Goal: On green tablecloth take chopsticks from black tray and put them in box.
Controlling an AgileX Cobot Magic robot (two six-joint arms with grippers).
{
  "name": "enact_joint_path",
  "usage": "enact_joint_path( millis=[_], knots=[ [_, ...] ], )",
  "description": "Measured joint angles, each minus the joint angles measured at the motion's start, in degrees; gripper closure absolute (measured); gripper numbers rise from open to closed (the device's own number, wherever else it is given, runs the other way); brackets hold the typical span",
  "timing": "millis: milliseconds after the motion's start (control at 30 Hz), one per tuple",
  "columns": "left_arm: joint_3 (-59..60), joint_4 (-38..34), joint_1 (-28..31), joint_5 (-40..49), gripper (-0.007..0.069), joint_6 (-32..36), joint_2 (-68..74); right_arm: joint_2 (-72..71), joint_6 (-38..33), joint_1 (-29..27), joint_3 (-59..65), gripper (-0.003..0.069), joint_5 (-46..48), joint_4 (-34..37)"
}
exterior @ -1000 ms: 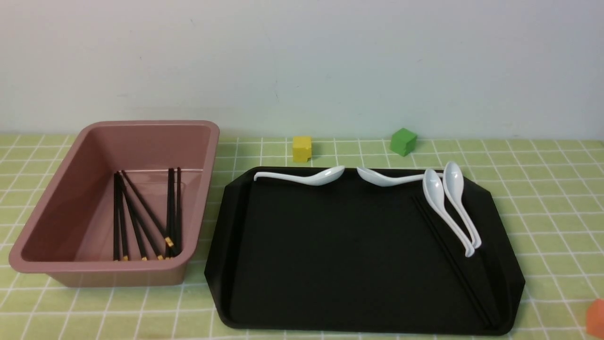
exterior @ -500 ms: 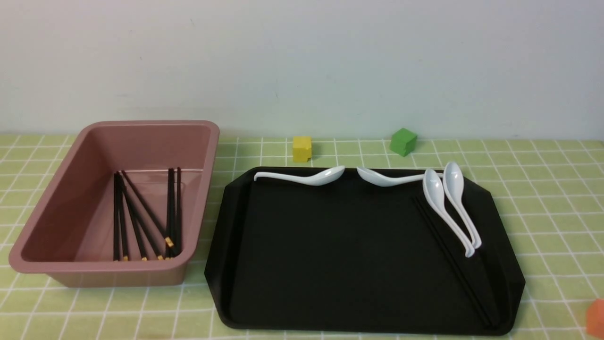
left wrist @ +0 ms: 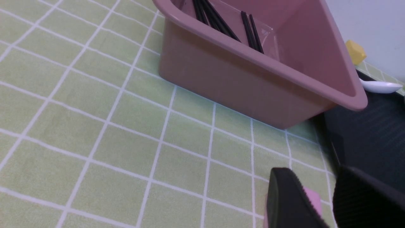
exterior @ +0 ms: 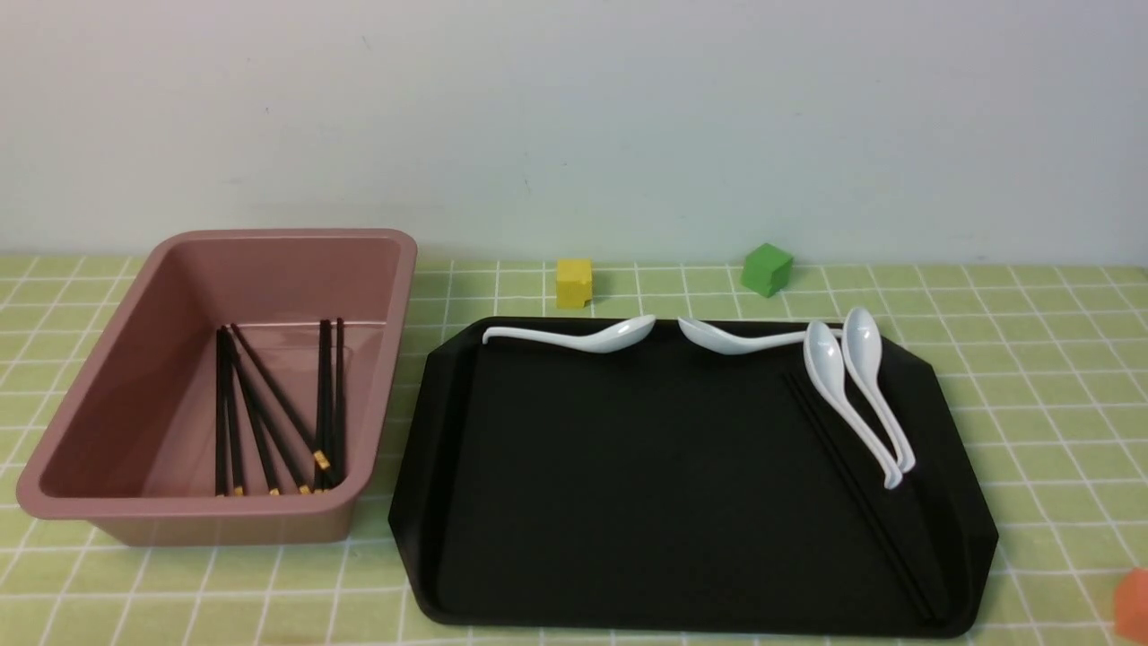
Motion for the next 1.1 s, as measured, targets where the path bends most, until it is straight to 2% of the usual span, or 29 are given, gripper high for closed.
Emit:
enact_joint_path(
  millis=[1100],
  knots=[
    [0.0, 0.0, 0.0, 0.0, 0.0386, 0.0, 0.0, 0.0, 0.0, 0.0, 0.0, 0.0527, 0.1, 0.0]
  ],
)
